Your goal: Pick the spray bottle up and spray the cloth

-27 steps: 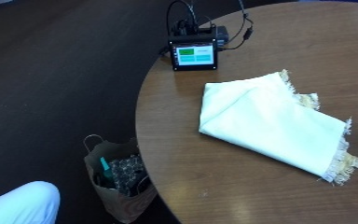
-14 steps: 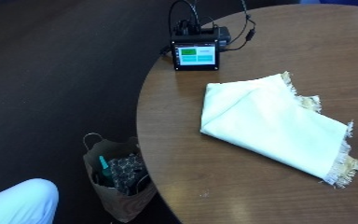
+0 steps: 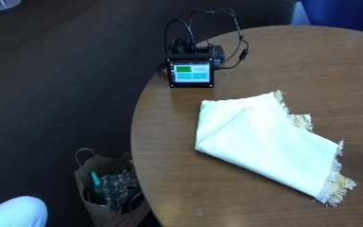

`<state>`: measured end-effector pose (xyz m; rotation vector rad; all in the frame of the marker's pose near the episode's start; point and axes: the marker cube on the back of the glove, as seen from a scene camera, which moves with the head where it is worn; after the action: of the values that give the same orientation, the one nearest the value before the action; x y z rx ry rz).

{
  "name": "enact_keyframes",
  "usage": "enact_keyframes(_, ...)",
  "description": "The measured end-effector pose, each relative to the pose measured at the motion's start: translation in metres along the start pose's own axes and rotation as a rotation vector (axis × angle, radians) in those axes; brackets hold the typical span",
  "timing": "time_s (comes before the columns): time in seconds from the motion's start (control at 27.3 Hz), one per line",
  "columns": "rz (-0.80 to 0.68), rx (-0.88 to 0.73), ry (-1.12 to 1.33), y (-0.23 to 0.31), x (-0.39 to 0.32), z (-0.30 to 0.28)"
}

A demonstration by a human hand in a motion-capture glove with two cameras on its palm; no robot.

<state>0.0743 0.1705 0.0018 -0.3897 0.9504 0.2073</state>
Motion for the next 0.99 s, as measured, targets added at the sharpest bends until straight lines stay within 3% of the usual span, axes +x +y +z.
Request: enact_keyframes(0.99,0.028,0.042,0.036,-0.008,0.012,-0.032)
